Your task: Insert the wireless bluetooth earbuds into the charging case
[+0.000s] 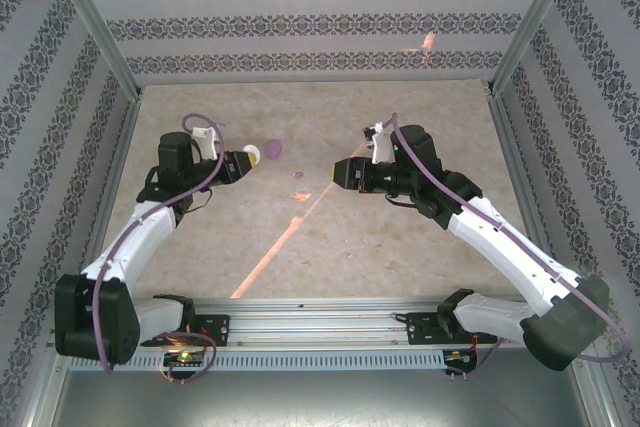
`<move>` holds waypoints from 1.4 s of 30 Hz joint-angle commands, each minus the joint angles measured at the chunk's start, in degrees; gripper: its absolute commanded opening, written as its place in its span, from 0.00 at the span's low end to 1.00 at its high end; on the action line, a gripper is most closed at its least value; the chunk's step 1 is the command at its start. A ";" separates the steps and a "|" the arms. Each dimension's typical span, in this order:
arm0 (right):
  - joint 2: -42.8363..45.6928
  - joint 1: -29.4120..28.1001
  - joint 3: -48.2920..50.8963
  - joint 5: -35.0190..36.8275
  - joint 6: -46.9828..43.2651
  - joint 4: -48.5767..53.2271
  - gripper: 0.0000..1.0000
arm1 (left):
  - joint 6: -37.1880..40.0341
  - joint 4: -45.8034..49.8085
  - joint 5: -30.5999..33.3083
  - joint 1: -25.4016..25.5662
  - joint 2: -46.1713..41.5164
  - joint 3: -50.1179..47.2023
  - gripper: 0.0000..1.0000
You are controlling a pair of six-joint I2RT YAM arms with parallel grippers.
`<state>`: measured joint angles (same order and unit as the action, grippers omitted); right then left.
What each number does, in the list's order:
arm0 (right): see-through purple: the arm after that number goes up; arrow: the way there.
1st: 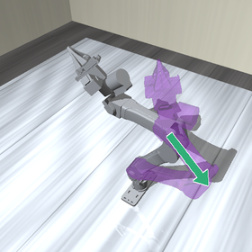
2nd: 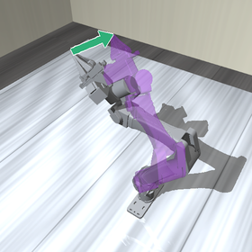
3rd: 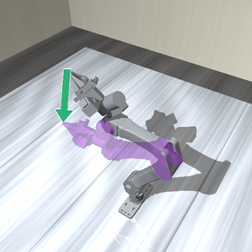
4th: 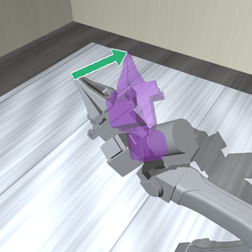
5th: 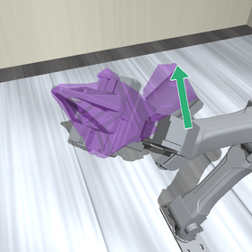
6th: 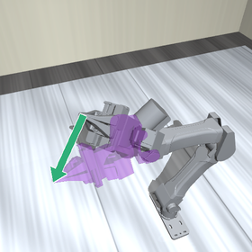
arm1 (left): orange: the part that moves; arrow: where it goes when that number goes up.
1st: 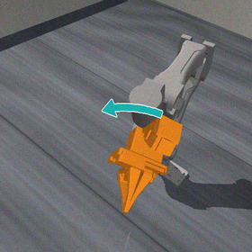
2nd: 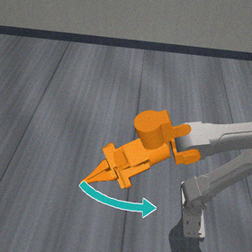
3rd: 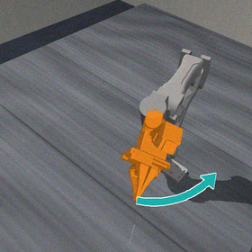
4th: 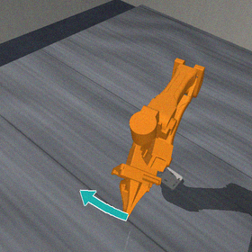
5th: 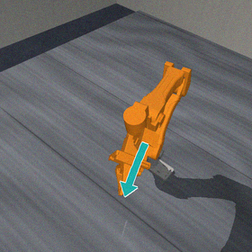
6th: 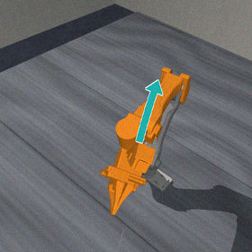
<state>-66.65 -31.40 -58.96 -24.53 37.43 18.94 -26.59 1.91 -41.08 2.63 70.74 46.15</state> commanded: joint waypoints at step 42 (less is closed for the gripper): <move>-14.37 13.71 -8.01 -13.01 0.93 5.00 0.47 | 13.71 21.67 25.49 -5.71 38.31 31.48 0.58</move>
<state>-83.53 -18.09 -68.42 -37.17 39.11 23.00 -16.23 17.93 -18.26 -2.55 112.55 75.79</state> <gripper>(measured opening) 0.465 0.578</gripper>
